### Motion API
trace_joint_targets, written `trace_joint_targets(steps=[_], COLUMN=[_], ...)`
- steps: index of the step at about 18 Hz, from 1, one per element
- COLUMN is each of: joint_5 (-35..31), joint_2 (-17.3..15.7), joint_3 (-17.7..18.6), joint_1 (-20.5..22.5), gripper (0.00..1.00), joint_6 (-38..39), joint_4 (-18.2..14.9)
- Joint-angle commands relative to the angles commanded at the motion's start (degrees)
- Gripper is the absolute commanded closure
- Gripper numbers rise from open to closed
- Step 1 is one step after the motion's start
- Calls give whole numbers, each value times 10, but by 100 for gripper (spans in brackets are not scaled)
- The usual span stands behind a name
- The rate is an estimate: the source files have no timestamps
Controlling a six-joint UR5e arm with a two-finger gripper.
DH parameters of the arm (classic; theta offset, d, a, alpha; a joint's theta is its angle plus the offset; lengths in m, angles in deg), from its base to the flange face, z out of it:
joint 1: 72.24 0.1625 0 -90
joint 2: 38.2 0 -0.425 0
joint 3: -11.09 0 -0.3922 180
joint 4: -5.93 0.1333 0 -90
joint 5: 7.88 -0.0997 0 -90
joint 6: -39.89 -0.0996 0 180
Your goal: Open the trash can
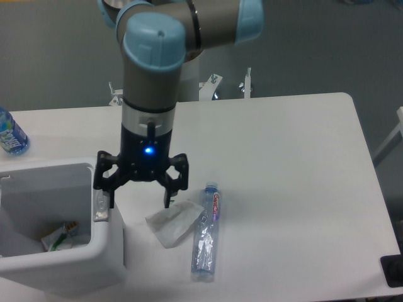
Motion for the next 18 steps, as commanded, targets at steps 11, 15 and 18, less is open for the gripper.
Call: trace_joint_targets(steps=[11, 15, 18], joint_5=[-154, -227, -235], joint_2=[-22, -24, -38], joint_3=[1, 17, 32], joint_1=[102, 117, 146], gripper=[0, 0, 0], joint_6=[-204, -392, -490], joint_4=[-6, -24, -49])
